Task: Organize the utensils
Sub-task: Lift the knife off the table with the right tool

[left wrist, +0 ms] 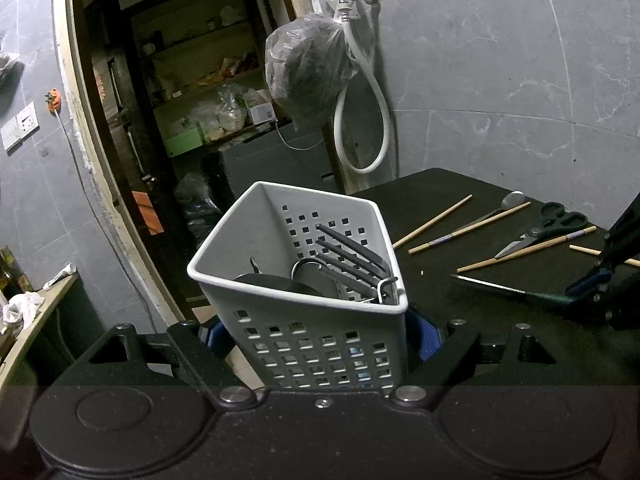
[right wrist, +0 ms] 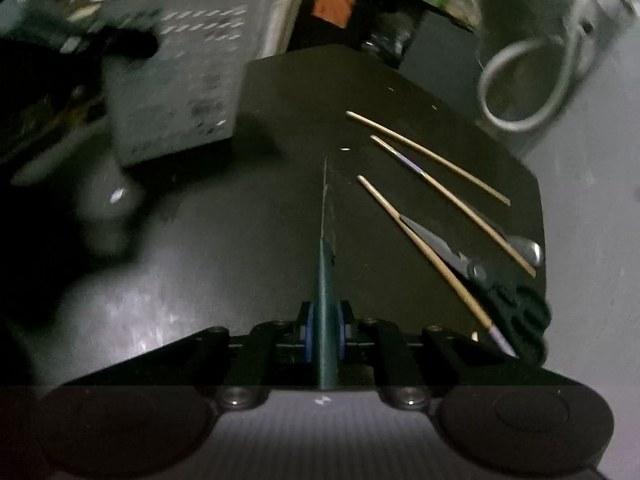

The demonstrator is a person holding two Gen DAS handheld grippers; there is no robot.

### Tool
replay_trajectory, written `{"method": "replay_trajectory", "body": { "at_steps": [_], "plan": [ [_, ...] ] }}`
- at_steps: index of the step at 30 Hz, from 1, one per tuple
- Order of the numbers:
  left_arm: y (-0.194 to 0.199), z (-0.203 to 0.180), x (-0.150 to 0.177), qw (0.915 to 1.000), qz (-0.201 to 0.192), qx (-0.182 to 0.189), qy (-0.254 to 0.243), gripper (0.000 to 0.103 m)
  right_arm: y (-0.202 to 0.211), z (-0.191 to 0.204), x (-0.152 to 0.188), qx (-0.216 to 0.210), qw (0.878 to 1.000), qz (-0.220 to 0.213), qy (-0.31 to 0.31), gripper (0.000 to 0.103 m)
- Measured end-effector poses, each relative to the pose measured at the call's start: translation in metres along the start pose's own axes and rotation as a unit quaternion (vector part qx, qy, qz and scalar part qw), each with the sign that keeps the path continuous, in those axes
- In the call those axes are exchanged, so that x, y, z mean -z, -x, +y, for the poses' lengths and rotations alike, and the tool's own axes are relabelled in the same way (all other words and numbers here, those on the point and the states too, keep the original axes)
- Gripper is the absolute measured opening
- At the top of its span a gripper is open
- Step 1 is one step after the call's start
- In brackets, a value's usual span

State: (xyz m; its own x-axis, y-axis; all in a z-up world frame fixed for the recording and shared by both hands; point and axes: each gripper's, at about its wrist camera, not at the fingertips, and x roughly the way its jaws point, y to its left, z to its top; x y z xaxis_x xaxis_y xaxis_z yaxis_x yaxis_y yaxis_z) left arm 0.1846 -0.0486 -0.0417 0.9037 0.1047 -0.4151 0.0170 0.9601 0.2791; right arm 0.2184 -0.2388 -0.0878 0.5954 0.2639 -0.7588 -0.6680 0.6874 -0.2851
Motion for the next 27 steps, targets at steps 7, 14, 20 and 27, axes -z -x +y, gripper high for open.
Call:
{"method": "replay_trajectory", "body": {
  "at_steps": [7,14,20,27],
  "plan": [
    [-0.001,-0.004,0.000,1.0000,0.001,0.001,0.000,0.086,0.001,-0.047,0.002,-0.061,0.980,-0.003,-0.188,0.013],
    [-0.001,-0.003,0.000,1.0000,0.001,0.001,0.000,0.086,-0.005,-0.068,0.016,-0.077,0.961,0.001,-0.265,0.013],
    [-0.001,-0.002,0.000,1.0000,0.001,0.001,0.000,0.086,-0.004,-0.074,0.024,-0.089,0.946,-0.004,-0.313,0.014],
    [0.000,-0.002,0.000,1.0000,0.001,0.001,0.000,0.086,-0.005,-0.072,0.025,-0.084,0.949,0.000,-0.304,0.013]
  ]
}}
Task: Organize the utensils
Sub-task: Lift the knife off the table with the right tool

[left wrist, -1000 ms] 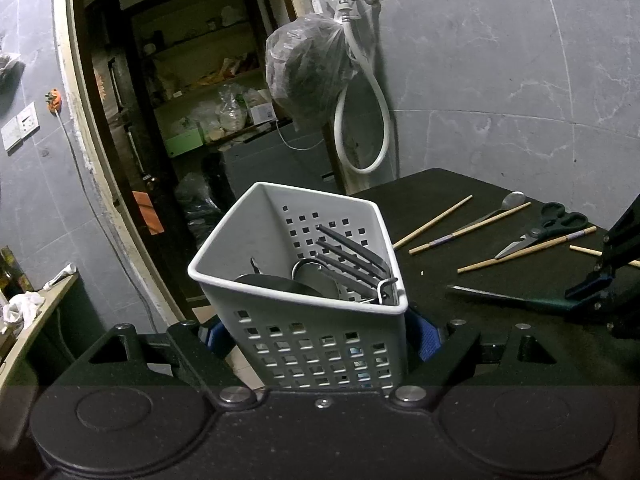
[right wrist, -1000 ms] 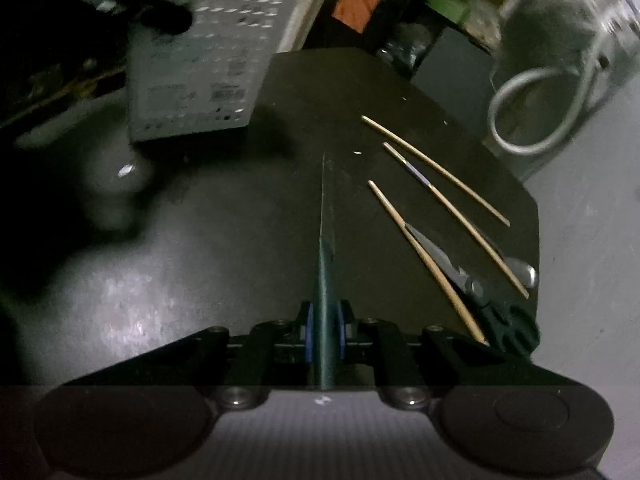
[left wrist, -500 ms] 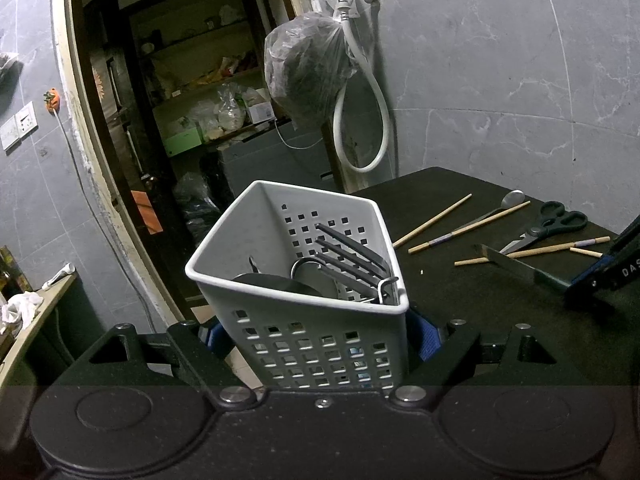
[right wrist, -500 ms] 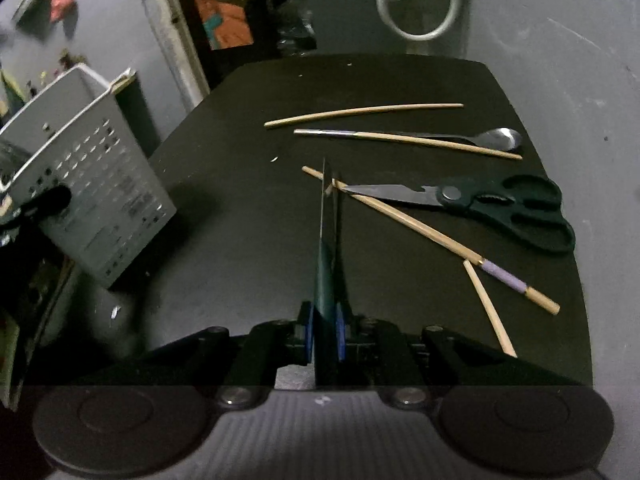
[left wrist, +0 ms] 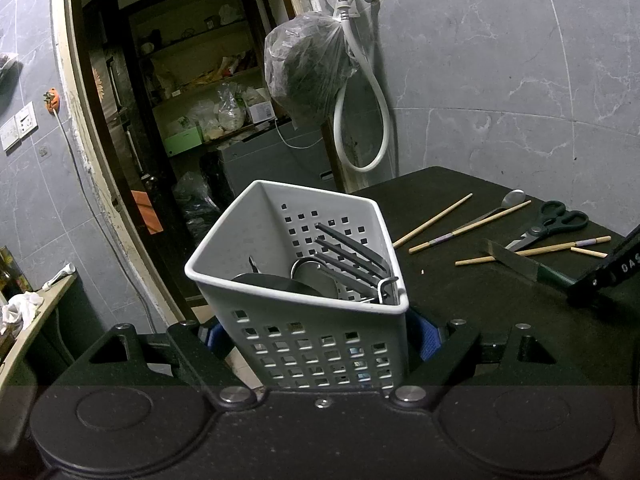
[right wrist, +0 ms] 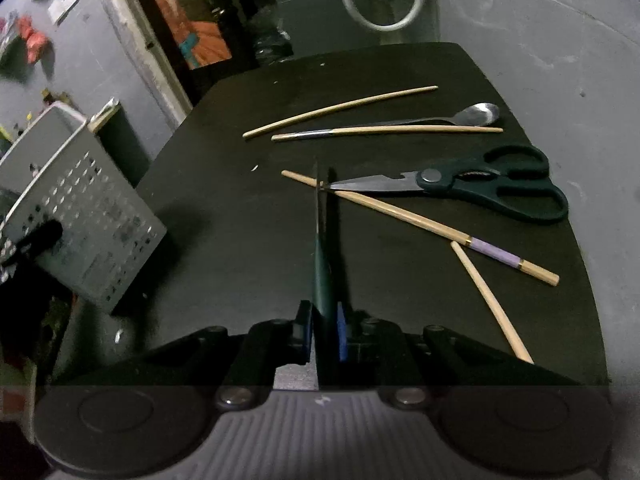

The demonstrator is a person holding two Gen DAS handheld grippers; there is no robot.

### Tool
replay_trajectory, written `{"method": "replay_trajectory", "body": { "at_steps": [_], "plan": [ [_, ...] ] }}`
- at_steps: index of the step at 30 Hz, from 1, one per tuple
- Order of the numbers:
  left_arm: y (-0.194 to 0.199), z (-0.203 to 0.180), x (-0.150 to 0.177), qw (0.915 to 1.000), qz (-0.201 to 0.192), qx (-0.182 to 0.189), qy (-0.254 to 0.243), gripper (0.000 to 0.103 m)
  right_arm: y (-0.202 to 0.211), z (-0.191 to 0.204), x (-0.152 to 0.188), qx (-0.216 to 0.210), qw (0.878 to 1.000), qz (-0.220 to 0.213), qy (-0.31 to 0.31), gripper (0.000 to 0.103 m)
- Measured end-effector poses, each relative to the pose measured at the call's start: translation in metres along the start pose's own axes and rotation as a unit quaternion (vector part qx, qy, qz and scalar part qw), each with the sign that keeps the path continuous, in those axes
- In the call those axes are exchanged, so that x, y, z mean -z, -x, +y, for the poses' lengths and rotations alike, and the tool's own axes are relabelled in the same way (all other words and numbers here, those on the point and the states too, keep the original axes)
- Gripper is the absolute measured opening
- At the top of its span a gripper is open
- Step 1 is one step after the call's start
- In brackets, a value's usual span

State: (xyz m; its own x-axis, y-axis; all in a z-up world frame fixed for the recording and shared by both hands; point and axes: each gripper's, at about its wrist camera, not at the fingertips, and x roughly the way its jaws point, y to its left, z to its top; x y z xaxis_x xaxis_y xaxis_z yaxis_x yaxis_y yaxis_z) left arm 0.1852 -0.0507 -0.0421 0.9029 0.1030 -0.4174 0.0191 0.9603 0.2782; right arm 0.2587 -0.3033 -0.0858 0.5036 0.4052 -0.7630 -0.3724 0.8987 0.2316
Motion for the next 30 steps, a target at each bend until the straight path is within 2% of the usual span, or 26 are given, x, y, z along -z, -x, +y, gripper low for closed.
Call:
{"method": "replay_trajectory", "body": {
  "at_steps": [4,19,22,26,30],
  "plan": [
    [0.000,0.000,0.000,1.0000,0.000,0.000,0.000,0.086,-0.005,0.013,0.001,0.009,0.999,0.004,0.037,0.013],
    [0.000,0.000,0.000,1.0000,0.000,0.000,0.000,0.086,-0.029,0.016,-0.027,0.015,1.000,-0.010,0.021,0.014],
    [0.000,0.000,-0.001,1.0000,0.000,0.000,0.000,0.086,-0.030,0.011,-0.028,0.004,1.000,-0.011,-0.006,0.013],
    [0.000,0.000,-0.001,1.0000,0.001,0.000,0.000,0.086,-0.026,0.000,-0.026,-0.041,0.996,-0.007,-0.077,0.013],
    [0.000,0.001,-0.001,1.0000,0.001,0.001,0.000,0.086,-0.019,-0.014,-0.024,-0.103,0.979,-0.007,-0.176,0.013]
  ]
}}
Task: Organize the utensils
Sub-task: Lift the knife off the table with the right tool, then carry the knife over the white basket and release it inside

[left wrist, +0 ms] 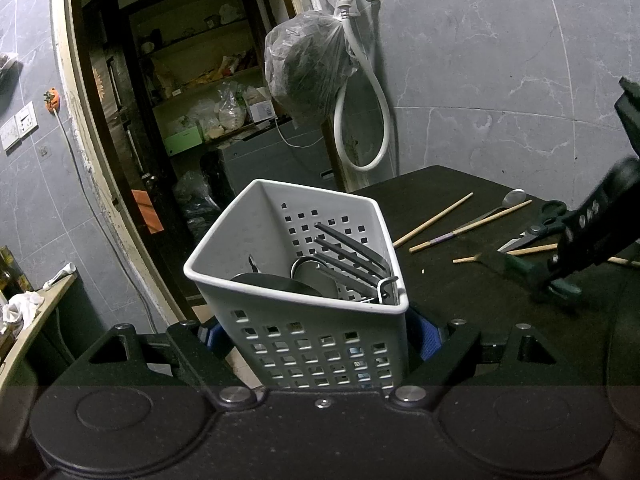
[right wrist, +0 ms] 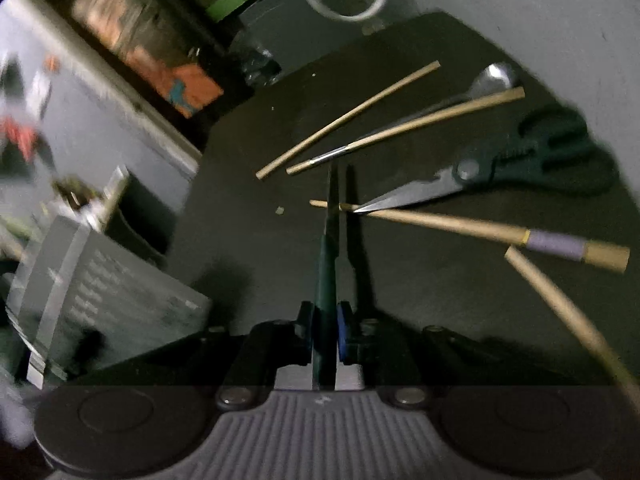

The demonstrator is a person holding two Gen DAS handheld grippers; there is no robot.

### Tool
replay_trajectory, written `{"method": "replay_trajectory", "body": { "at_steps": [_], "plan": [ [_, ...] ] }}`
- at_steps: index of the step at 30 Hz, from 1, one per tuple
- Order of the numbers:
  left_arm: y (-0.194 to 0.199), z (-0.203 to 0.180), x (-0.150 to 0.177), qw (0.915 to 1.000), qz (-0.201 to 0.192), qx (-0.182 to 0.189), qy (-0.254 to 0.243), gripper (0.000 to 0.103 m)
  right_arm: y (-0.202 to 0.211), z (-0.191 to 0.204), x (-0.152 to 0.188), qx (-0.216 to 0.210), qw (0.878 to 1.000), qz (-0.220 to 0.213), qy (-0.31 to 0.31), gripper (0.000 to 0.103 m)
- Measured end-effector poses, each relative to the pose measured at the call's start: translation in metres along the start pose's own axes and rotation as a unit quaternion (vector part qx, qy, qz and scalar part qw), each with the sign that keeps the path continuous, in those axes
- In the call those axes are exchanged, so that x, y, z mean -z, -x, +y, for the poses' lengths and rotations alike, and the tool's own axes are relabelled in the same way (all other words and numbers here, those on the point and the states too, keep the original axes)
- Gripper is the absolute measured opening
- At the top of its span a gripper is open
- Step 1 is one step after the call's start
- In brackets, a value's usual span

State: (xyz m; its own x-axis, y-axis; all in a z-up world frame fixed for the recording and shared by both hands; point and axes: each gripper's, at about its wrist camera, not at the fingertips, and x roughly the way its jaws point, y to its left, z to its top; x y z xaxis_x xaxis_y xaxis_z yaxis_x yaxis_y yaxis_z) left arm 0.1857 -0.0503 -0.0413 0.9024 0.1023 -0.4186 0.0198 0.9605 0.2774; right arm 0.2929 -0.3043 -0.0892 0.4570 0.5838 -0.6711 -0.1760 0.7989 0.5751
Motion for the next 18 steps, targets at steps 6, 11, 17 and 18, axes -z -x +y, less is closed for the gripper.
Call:
{"method": "replay_trajectory", "body": {
  "at_steps": [6,11,17,18],
  "plan": [
    [0.000,-0.001,0.000,1.0000,0.000,0.000,0.000,0.086,0.010,-0.008,0.006,-0.078,0.990,0.008,-0.117,0.013],
    [0.000,0.000,0.000,1.0000,0.000,0.000,0.000,0.086,0.009,-0.018,0.018,-0.123,0.970,0.024,-0.208,0.013],
    [0.000,0.000,-0.001,1.0000,0.000,0.000,0.000,0.086,0.008,-0.034,0.034,-0.162,0.938,0.037,-0.304,0.013],
    [0.000,0.000,-0.001,1.0000,0.000,0.000,0.000,0.086,0.008,-0.035,0.036,-0.166,0.934,0.037,-0.313,0.013]
  ]
}}
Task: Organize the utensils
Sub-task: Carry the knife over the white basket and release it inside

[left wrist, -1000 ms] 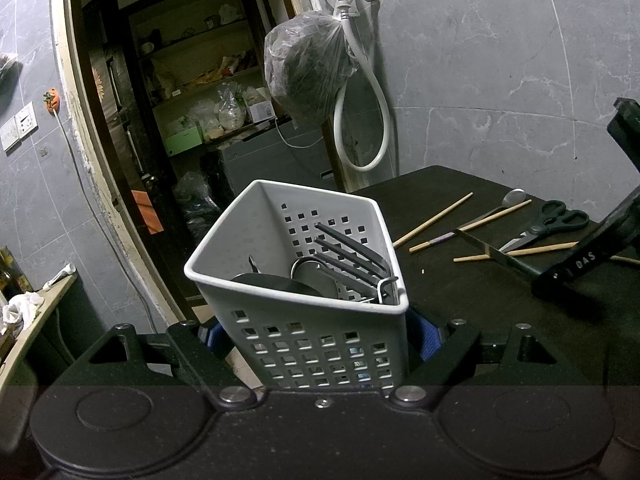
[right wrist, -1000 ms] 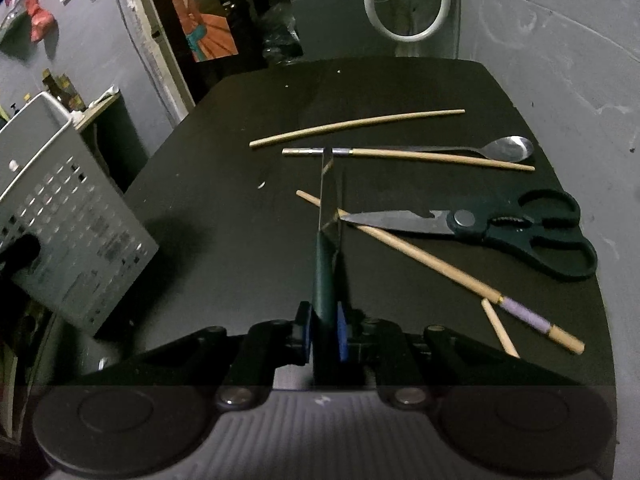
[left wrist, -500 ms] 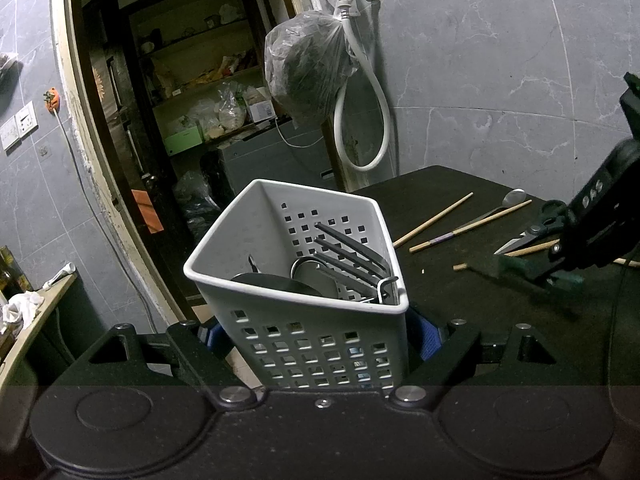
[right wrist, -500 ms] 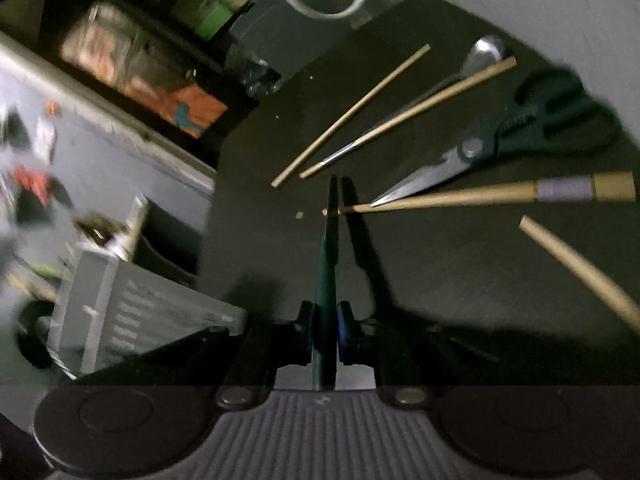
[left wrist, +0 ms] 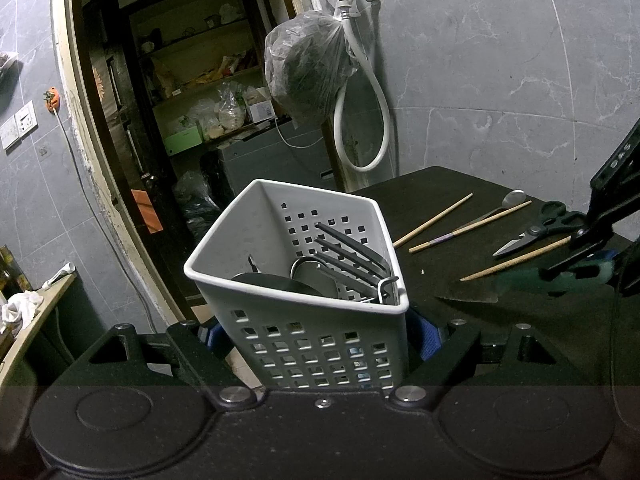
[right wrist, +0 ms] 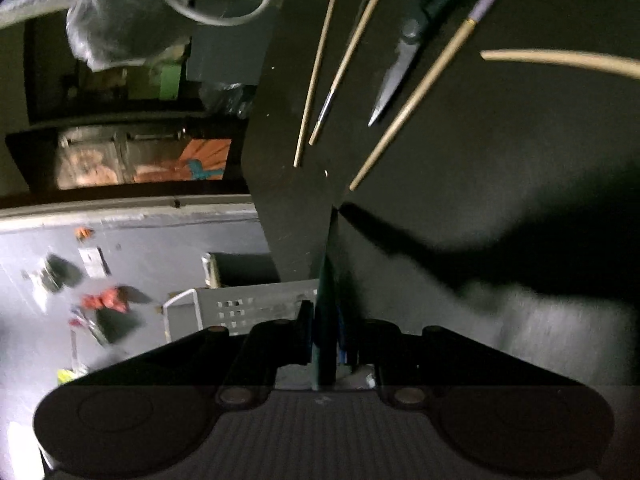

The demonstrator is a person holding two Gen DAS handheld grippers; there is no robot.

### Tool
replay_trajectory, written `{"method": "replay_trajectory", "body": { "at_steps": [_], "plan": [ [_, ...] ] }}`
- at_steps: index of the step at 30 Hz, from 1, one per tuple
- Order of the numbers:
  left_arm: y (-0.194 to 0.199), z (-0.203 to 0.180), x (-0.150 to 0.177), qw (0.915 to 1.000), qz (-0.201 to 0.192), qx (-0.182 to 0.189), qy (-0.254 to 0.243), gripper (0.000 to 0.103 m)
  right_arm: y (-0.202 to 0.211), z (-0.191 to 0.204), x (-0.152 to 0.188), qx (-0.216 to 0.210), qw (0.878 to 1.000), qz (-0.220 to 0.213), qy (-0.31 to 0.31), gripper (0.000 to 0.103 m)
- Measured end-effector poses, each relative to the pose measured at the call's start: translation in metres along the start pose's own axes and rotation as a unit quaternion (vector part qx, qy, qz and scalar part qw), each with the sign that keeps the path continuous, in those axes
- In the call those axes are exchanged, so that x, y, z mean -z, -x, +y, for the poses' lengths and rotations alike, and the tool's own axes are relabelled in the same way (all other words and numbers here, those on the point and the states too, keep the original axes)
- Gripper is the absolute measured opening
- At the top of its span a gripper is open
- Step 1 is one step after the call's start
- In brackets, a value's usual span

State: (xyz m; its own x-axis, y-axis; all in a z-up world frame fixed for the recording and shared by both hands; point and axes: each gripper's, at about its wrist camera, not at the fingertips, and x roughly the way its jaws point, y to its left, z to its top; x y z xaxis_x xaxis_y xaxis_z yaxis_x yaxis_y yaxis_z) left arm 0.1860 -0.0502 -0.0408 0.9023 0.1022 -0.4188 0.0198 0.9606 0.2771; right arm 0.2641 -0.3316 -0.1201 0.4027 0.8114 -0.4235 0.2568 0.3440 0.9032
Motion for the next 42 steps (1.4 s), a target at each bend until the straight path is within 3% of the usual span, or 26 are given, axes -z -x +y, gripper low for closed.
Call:
{"method": "replay_trajectory", "body": {
  "at_steps": [11,19,25,31,35,42],
  "plan": [
    [0.000,0.000,0.000,1.0000,0.000,0.000,0.000,0.086,0.030,0.055,0.013,-0.069,0.997,-0.020,0.008,0.013],
    [0.000,0.000,0.000,1.0000,0.000,0.000,0.000,0.086,0.046,0.114,0.023,-0.106,0.993,0.025,0.044,0.013],
    [0.000,0.000,0.000,1.0000,0.000,0.000,0.000,0.086,0.034,0.110,0.033,-0.093,0.993,0.068,-0.033,0.014],
    [0.000,0.000,0.000,1.0000,0.000,0.000,0.000,0.086,0.021,0.109,0.043,-0.064,0.993,0.084,-0.051,0.014],
    [0.000,0.001,0.000,1.0000,0.000,0.000,0.001,0.086,0.013,0.111,0.047,-0.035,0.994,0.083,-0.065,0.014],
    [-0.001,-0.001,0.000,1.0000,0.000,0.001,0.000,0.086,-0.001,0.120,0.053,-0.021,0.993,0.071,-0.087,0.016]
  ]
}}
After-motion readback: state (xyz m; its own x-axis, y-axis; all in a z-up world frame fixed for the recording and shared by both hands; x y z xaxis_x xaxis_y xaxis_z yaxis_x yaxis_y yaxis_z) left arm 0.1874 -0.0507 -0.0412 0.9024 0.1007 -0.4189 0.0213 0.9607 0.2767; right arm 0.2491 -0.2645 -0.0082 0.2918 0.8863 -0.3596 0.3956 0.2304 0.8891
